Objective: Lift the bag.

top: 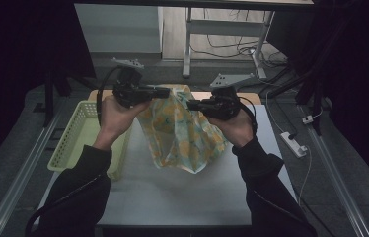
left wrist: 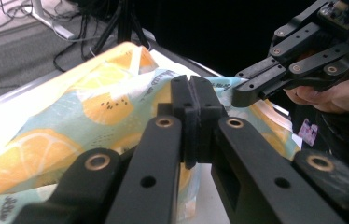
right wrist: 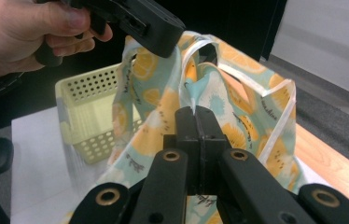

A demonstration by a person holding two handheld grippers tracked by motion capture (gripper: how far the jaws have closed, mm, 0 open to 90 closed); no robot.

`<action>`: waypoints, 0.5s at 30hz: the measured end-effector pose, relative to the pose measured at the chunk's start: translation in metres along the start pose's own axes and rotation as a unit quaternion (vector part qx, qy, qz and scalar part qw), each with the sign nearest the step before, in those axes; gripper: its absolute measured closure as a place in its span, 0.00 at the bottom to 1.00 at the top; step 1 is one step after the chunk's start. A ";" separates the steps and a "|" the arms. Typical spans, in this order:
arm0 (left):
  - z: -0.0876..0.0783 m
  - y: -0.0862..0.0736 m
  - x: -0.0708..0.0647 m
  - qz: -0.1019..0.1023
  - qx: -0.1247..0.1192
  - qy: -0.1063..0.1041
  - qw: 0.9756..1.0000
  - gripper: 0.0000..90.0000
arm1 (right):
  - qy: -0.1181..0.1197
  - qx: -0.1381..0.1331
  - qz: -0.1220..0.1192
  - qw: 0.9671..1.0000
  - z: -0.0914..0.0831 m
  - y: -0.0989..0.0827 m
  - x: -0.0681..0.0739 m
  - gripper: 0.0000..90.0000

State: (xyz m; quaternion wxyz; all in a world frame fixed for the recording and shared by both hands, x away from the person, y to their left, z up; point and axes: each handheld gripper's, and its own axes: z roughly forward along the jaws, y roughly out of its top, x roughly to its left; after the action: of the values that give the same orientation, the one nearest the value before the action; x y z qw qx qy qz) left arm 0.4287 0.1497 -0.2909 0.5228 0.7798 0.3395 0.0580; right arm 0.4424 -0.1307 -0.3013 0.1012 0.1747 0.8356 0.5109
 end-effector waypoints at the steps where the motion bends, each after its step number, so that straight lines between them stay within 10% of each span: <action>1: -0.002 0.003 0.000 0.000 -0.002 0.000 1.000 0.99 | -0.001 -0.002 0.001 1.000 -0.001 0.002 -0.001 1.00; 15: -0.019 0.033 -0.002 0.005 -0.036 0.011 0.999 0.99 | -0.024 -0.007 0.005 1.000 -0.015 0.030 -0.009 1.00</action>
State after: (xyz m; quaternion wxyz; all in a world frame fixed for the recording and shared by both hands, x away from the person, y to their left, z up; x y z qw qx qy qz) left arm 0.4343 0.1558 -0.2538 0.5465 0.7613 0.3391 0.0815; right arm 0.4515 -0.1344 -0.2676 0.1202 0.1902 0.8284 0.5130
